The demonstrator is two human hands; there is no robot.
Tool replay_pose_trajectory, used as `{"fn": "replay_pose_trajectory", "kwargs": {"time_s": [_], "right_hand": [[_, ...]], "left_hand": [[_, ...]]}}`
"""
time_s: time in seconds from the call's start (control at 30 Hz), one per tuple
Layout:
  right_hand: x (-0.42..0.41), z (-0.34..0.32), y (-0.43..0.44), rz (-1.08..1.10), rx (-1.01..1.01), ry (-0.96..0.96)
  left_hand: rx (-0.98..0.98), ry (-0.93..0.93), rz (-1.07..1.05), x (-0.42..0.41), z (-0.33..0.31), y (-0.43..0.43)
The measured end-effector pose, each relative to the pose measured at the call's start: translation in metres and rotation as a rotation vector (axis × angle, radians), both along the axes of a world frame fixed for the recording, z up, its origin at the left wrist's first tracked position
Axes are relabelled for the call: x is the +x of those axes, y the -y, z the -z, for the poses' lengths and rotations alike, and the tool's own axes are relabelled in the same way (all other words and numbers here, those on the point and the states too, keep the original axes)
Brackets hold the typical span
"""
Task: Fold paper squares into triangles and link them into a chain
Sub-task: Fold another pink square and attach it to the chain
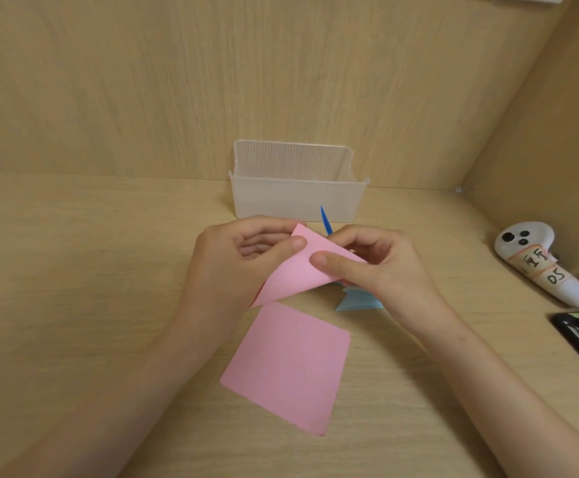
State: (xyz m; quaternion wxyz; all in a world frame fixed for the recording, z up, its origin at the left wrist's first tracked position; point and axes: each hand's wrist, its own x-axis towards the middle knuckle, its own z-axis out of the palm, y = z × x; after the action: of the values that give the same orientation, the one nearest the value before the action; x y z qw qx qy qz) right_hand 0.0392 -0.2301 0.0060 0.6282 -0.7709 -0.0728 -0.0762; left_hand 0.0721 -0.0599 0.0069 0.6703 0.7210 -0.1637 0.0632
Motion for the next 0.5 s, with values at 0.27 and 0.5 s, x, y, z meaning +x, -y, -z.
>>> {"fn": "replay_pose_trajectory", "kwargs": {"time_s": [0.27,0.5], "right_hand": [[-0.0014,-0.0043,-0.0050,0.071,0.072,0.022],[-0.0007,-0.0052,-0.0042,0.125,0.085,-0.028]], "left_hand": [[-0.049,-0.036,-0.038,-0.0022,-0.0023,0.0007],[-0.074,-0.084,-0.033,-0.0043,-0.0038,0.0028]]}}
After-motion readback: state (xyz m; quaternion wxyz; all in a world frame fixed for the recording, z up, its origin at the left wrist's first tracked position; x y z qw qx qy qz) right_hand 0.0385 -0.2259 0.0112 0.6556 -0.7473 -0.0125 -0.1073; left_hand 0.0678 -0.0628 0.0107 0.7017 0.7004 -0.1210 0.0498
